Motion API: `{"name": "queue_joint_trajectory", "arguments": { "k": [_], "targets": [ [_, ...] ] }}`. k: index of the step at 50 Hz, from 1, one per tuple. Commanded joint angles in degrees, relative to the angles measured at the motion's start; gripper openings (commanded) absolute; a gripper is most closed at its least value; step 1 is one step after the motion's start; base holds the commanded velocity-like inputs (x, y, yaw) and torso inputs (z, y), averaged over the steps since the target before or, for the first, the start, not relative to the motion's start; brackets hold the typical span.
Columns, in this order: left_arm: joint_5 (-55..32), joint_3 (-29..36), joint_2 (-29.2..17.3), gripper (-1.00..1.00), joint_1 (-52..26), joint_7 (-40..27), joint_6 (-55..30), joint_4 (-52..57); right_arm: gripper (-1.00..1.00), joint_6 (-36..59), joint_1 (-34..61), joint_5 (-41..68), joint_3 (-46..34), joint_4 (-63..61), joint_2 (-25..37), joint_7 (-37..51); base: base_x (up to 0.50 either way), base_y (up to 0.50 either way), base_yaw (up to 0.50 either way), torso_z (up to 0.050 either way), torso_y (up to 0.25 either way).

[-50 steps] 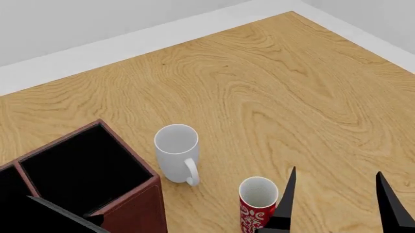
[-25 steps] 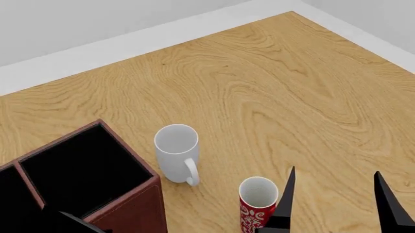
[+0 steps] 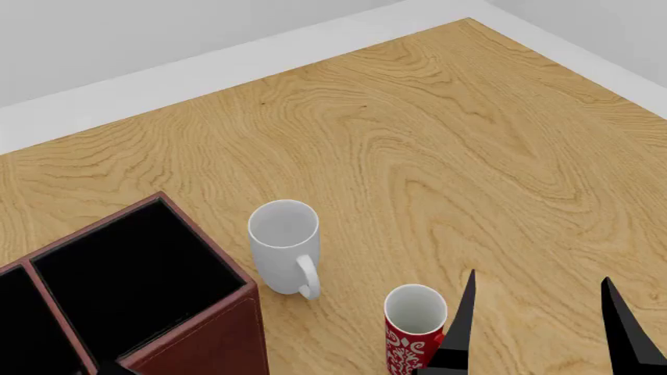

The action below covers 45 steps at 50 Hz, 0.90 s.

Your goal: Pick up the book and place it in the right compartment of the caddy.

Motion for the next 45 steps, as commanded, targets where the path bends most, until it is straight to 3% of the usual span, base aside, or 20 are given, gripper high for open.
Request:
{"name": "queue_joint_trajectory", "arguments": {
  "k": [1,23,45],
  "targets": [
    [1.8,1.4,0.3,1.00,1.7,0.2,-0.5,-0.3,1.00,-0.3,-0.1,0.2,-0.2,0.1,0.3,0.2,0.00,0.00,0.00,0.000,0.000],
    [6.2,2.1,-1.7,1.00,5.4,4.8,0.5,-4.9,1.00,-0.4,0.0,0.4,-0.5,0.2,0.6,1.0,0.00,0.00,0.00,0.000,0.000],
    [7.3,2.8,0.0,1.00,6.2,7.8,0.7,-10.2,1.00,-0.8,0.0,0.9,-0.6,0.3,1.1,1.3,0.00,0.00,0.00,0.000,0.000]
  ]
}}
